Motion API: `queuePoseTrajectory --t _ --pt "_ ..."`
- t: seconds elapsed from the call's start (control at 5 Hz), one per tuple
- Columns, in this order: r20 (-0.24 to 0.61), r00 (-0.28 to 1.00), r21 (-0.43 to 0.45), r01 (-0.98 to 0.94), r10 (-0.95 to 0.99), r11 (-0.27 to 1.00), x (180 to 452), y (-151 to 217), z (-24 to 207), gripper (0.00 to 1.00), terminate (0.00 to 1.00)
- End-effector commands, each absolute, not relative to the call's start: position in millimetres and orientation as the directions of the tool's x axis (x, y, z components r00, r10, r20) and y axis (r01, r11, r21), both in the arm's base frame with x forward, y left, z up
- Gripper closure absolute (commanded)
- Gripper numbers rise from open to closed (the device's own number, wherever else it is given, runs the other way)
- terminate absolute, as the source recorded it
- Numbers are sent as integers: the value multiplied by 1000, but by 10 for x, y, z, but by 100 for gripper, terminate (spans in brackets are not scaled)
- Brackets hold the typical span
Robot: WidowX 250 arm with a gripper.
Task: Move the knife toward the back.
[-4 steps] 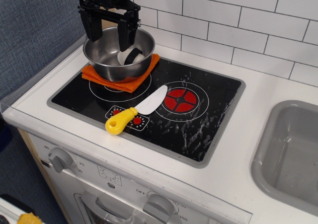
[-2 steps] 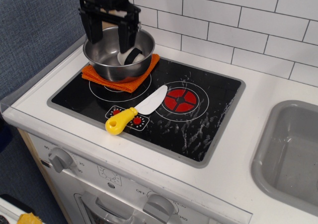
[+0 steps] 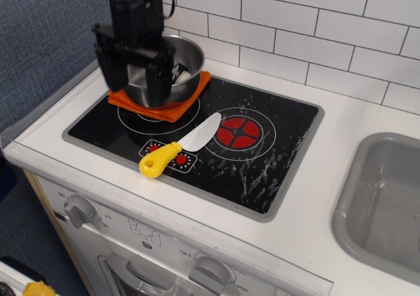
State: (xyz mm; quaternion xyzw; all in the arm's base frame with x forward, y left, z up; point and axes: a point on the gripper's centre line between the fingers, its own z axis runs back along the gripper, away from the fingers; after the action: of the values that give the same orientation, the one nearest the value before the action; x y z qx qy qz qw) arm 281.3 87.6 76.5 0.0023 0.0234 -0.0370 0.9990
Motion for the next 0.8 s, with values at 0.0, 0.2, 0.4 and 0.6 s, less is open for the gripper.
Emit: queuePoseTrajectory --t 0.0,0.2,0.4,0.6 --pt "-141 972 29 191 -186 981 2690 757 377 0 0" --pt "-184 958 24 226 -218 974 2654 686 70 0 0" --pt "-197 949 41 258 -245 965 2629 613 4 0 0" --pt "-176 949 49 272 -260 961 2615 572 32 100 0"
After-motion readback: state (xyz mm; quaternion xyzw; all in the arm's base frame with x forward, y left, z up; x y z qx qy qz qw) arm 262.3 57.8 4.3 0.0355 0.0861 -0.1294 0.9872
